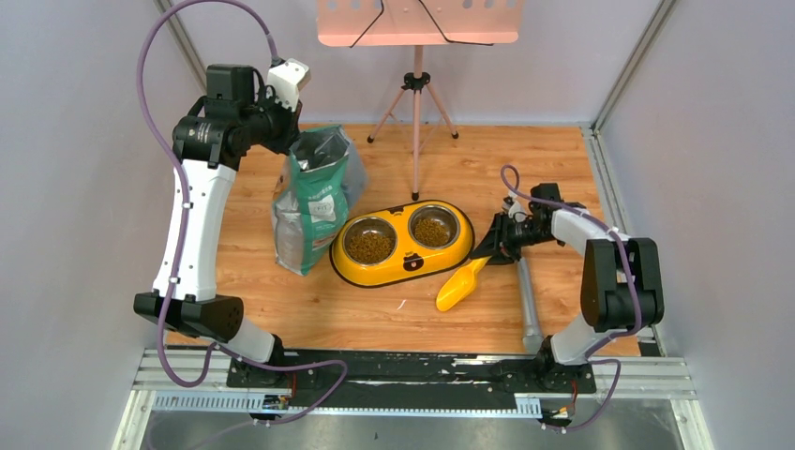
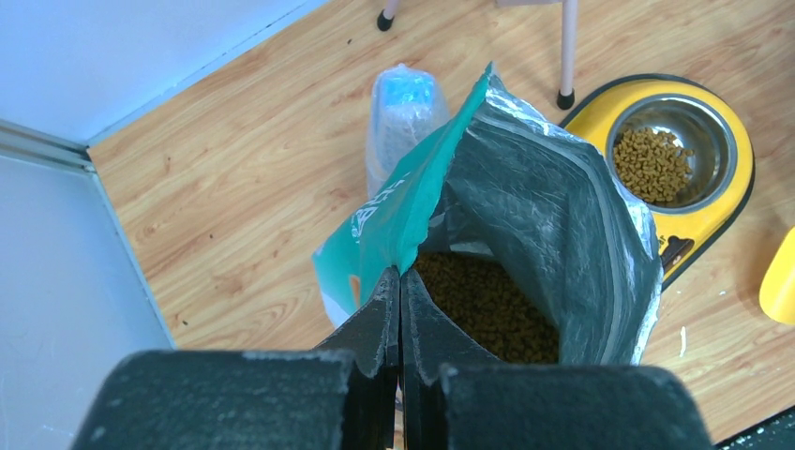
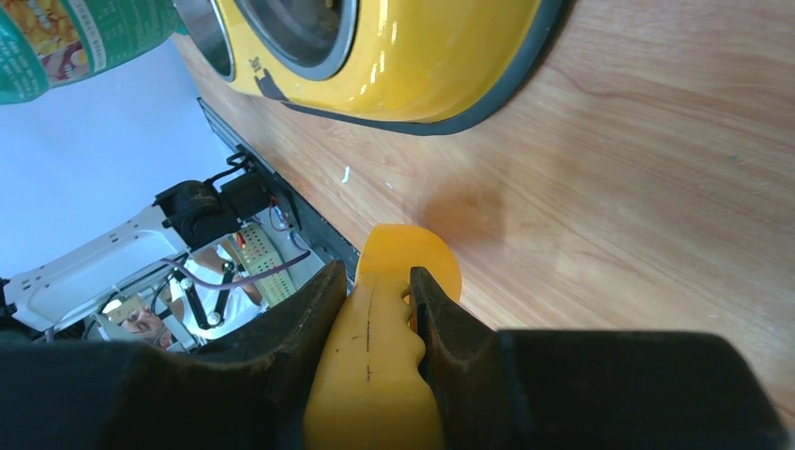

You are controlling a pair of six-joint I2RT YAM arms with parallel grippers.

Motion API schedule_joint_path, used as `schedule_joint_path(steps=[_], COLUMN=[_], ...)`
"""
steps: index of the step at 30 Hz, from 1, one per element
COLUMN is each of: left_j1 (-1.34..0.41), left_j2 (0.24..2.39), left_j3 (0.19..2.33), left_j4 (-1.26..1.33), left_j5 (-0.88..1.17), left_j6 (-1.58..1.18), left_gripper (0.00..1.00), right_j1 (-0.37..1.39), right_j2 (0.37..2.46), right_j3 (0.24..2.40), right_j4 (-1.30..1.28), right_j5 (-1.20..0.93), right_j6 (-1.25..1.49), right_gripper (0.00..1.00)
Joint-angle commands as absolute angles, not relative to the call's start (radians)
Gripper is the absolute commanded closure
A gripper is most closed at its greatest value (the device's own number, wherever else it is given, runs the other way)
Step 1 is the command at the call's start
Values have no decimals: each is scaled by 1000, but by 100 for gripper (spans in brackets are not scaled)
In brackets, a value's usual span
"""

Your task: Serve the pet food

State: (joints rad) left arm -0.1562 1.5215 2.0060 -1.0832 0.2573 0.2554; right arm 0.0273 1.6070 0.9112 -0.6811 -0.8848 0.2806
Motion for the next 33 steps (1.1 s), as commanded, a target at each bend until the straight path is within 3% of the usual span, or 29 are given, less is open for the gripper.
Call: schedule_joint_path(steps=[1, 7, 17, 26, 33], left_j1=[-156, -156, -156, -156, -156], left_j2=[1511, 1512, 1507, 1517, 1499], left_j3=[2039, 2042, 2030, 2041, 2026], left_j4=[-989, -985, -983, -981, -986], left_j5=[291, 289, 286, 299, 298], left_j6=[254, 251, 256, 251, 265], left_gripper=[100, 100, 100, 100, 100], right_j1=[26, 34, 41, 40, 46], right_j2=[1628, 1657, 1652, 1617, 1557], right_j3=[893, 876, 905, 950, 1133], right_j4=[-628, -645, -676, -732, -911], right_j5=[-845, -796, -696, -646, -669], right_j6=[293, 291, 304, 306, 251], right_gripper=[89, 83, 57, 55, 50])
